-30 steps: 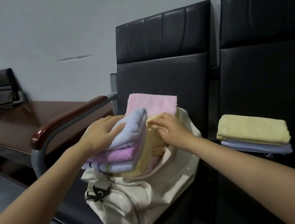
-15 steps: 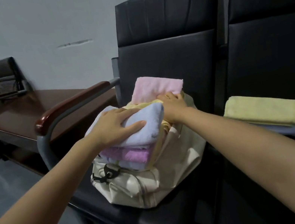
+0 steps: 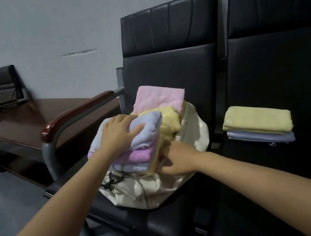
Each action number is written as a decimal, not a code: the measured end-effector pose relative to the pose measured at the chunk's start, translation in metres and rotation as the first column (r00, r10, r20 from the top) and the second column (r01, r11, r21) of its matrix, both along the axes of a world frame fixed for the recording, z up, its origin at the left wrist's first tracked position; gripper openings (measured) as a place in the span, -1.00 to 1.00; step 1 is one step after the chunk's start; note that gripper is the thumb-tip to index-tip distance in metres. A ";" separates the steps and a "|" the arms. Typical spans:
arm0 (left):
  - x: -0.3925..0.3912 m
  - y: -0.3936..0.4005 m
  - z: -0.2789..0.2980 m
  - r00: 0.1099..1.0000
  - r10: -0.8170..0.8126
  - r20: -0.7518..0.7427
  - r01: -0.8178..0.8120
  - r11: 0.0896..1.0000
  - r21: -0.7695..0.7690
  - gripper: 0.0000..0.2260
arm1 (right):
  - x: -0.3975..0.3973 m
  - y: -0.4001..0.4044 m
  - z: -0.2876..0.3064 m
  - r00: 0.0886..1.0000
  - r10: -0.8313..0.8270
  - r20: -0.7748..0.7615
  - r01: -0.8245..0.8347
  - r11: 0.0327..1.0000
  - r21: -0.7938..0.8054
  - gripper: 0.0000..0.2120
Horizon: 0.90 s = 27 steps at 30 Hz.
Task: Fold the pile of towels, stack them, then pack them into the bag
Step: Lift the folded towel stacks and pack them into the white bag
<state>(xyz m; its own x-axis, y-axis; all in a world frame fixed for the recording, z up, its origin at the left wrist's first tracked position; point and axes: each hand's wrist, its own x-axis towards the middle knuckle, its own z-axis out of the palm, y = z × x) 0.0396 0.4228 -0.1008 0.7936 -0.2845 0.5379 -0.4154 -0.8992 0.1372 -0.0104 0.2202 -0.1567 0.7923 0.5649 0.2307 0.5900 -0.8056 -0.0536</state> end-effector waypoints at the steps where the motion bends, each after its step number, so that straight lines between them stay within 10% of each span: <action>1: -0.003 -0.001 0.000 0.999 -0.014 0.046 0.016 0.999 -0.052 -0.40 | -0.003 0.001 0.005 1.000 -0.012 0.006 0.013 0.995 -0.094 -0.33; 7: -0.005 -0.015 0.000 0.900 -0.241 0.364 0.284 0.956 -0.068 -0.73 | -0.008 0.005 0.014 0.977 -0.046 -0.208 0.002 0.978 -0.209 -0.59; 13: -0.009 -0.003 0.006 0.940 -0.329 0.085 0.322 0.943 0.085 -0.52 | -0.009 -0.010 0.030 0.868 0.042 -0.495 0.042 0.987 0.157 -0.65; 21: 0.007 -0.035 0.036 0.999 0.006 -0.044 -0.003 0.997 0.077 -0.36 | -0.014 -0.025 0.087 0.963 0.208 -0.172 -0.062 0.791 0.609 -0.82; 27: -0.004 -0.047 0.011 0.959 -0.167 -0.227 0.153 0.985 -0.078 -0.58 | -0.007 -0.031 0.068 0.961 0.027 -0.276 0.170 0.730 0.662 -0.55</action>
<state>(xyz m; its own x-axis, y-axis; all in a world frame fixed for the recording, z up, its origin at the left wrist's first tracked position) 0.0354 0.3757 -0.0900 0.8451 -0.3914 0.3641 -0.5038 -0.8108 0.2978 -0.0173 0.1887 -0.0884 0.9077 0.2766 0.3155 0.4183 -0.5358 -0.7335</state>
